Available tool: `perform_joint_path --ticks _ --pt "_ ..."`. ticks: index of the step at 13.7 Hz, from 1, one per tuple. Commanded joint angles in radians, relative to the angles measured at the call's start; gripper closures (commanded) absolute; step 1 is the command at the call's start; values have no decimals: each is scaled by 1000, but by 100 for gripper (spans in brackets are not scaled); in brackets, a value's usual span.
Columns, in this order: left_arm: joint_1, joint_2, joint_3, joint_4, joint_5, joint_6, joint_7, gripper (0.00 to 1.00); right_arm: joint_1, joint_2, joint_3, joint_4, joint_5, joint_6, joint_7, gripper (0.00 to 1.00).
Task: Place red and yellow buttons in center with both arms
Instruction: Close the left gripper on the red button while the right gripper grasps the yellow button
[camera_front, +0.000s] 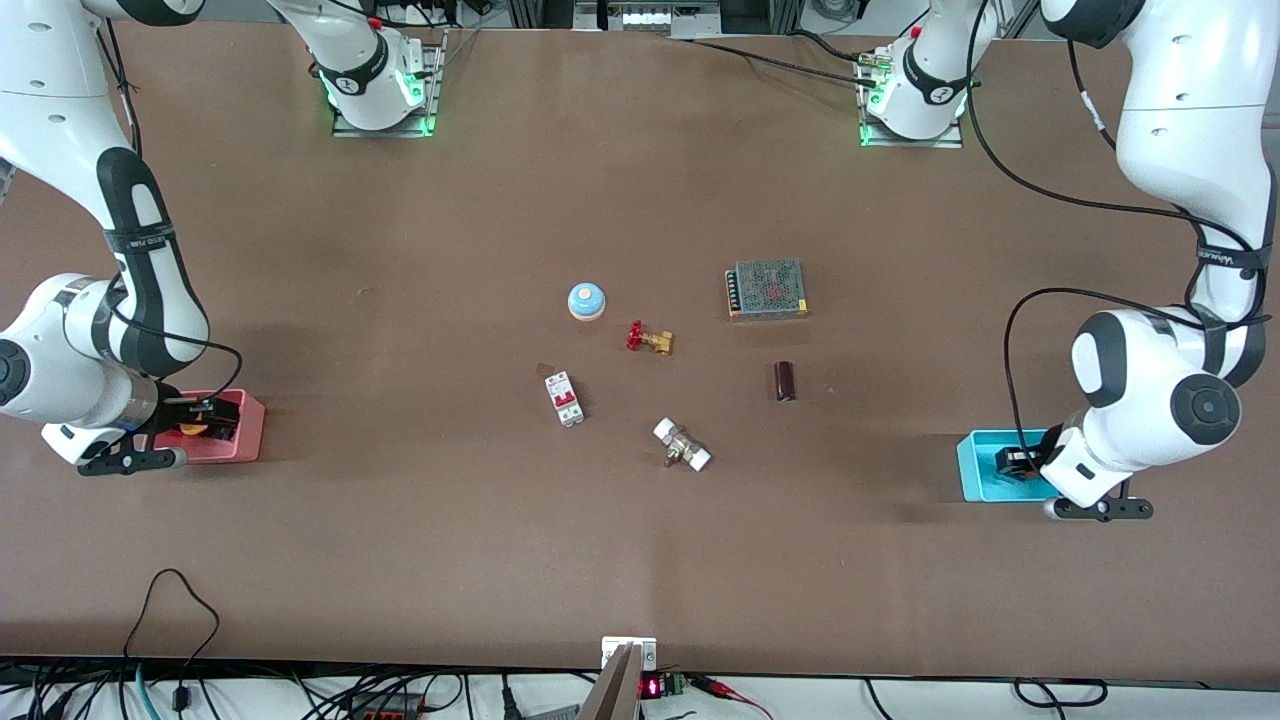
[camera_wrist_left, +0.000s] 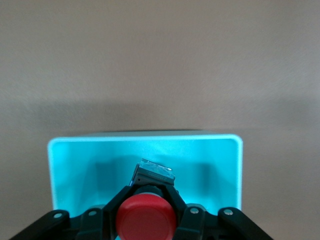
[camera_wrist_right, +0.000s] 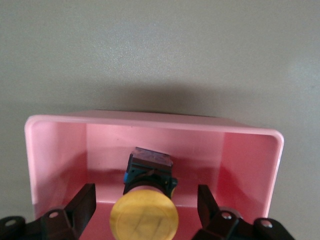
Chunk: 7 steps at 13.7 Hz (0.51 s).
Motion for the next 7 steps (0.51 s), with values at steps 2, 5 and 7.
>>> perform_joint_path --ticks 2,5,7 --pt "-16 -91 -13 2 14 -60 -8 79 -12 13 14 21 -18 3 -13 32" --pt "-71 -107 -15 22 2 -102 -88 79 -14 13 14 21 -24 3 -47 56" --pt "-117 -105 -17 20 2 -109 -168 79 -14 13 14 21 -24 3 -47 68"
